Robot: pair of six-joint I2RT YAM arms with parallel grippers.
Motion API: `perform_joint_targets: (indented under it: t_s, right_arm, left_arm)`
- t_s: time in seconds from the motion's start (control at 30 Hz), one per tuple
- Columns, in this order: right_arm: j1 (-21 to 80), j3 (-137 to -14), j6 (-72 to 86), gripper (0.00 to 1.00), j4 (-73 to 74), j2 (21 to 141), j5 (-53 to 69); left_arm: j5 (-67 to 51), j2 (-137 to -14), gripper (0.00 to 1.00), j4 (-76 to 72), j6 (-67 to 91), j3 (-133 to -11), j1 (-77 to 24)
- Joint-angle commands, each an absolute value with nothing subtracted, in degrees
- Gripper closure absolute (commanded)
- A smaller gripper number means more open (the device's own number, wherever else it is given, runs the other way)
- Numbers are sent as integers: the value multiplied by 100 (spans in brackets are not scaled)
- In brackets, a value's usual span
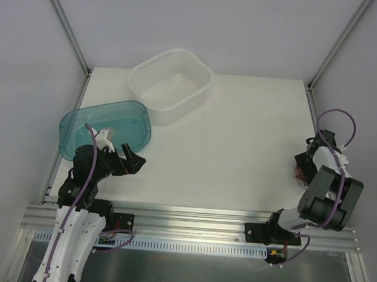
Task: Untangle the cables
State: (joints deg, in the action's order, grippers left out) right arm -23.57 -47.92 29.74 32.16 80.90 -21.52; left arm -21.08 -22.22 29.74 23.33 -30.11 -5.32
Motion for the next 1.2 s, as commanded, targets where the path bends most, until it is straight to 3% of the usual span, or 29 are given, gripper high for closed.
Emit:
perform_joint_targets:
  t_s: [0.0, 0.07, 0.1, 0.23, 0.27, 0.37, 0.47, 0.7, 0.83, 0.93, 1.13, 1.17]
  right_arm:
    - [-2408, -4877, 2883, 12, 2505, 8611, -1829]
    - [-2400, -4948, 2708, 23, 2461, 8815, -1732]
    - [-2391, -4966, 2542, 35, 2374, 8902, -1627]
    - [-1980, -5097, 1996, 64, 2364, 8772, -1573]
    - [-1838, -5141, 1830, 78, 2390, 8702, -1599]
    - [-1232, -5212, 1337, 93, 2408, 8333, -1381]
    - [-416, -5177, 845, 100, 2365, 7850, -898]
    - [2142, -5001, -174, 99, 2399, 7207, 261]
    - [3740, -4948, -492, 96, 2373, 7338, 492]
    - [4392, -4957, -764, 93, 2399, 7733, 633]
    - [4965, -5132, -958, 64, 2487, 8560, 466]
    - [4992, -5142, -958, 52, 2513, 8508, 466]
  left_arm:
    - [-2312, -2171, 1, 2707, 2224, -2979, -598]
    - [-2329, -2162, 1, 2698, 2224, -2979, -606]
    - [-2320, -2171, 1, 2690, 2224, -2971, -606]
    - [-2364, -2197, 1, 2672, 2232, -2962, -606]
    - [-2364, -2206, 1, 2663, 2232, -2971, -606]
    - [-2425, -2215, 1, 2646, 2232, -2953, -606]
    - [-2496, -2285, 1, 2619, 2232, -2944, -606]
    - [-2996, -2592, 1, 2505, 2224, -2918, -606]
    - [-3190, -2812, 1, 2487, 2381, -2944, -703]
    - [-3260, -2988, 1, 2303, 2768, -2874, -930]
    - [-2699, -3673, 1, 1760, 3480, -2716, -2202]
    - [-2359, -3865, 1, 1671, 3559, -2716, -2380]
